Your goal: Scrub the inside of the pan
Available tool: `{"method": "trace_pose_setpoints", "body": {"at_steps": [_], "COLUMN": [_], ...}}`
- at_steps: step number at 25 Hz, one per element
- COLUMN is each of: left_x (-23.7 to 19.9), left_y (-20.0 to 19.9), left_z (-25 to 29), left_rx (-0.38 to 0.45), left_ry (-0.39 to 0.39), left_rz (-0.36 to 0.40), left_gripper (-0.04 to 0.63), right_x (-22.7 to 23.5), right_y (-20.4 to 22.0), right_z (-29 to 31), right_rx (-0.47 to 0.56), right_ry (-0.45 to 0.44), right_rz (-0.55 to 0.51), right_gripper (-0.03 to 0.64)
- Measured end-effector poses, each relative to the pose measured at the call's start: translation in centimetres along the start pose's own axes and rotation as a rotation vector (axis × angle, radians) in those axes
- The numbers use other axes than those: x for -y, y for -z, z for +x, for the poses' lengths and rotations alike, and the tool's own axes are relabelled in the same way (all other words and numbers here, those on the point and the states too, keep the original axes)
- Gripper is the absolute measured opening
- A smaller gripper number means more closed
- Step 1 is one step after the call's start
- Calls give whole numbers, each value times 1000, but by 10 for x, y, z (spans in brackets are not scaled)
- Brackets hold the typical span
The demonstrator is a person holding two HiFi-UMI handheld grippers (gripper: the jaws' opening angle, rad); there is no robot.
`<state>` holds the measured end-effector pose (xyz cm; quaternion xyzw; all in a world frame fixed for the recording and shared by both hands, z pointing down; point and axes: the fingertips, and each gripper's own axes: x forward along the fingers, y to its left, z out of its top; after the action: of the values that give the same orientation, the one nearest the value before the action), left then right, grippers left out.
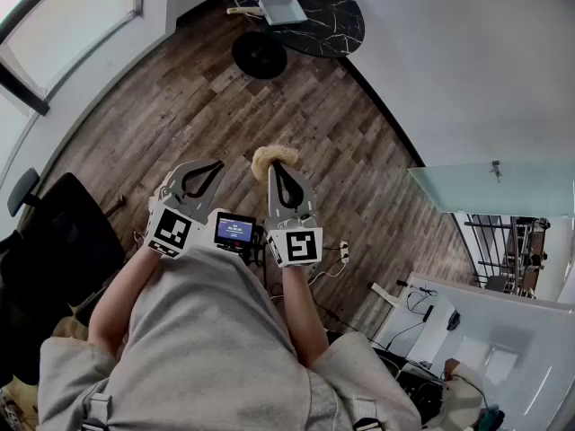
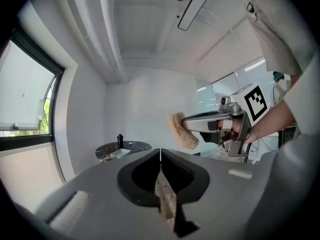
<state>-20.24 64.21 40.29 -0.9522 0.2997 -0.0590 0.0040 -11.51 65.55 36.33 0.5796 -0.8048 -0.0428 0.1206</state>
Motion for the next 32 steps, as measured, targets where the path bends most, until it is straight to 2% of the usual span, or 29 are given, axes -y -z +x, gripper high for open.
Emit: {"method": "trace_pose_setpoints", "body": {"at_steps": [4,8,13,15,19,22,26,29,32], "left_x": [-2,-3,2,-1,-5,-12,-29,-40,-66], "left_y": [1,5,11,16,12,6,2,-4,-7], "left_z": [7,29,70,92,139,180,241,279,310], "left_rx": [-8,-18,-42,-59,-69,-87,-134,-169,-188], "left_ry": [14,44,88,104,136,170,176,196,159], "left_rz": [-10,-16,25,49,165,187,219,270,301], "left_gripper": [8,8,7,6,6,6,6,6,6], "right_x": [4,21,58,79,130,171,234,275,305], "right_y": [8,20,43,52,65,70,86,99,103], "right_z": [4,7,14,24,52,76,101,124,160], "right_rx": [-31,-50,-92,-103,-110,-109,-109,-122,-108], "right_ry": [-16,25,71,95,137,156,174,163,127], "right_rz": [48,75,123,150,187,197,259,283,273], "right_gripper": [20,20,20,20,20,20,20,20,20]}}
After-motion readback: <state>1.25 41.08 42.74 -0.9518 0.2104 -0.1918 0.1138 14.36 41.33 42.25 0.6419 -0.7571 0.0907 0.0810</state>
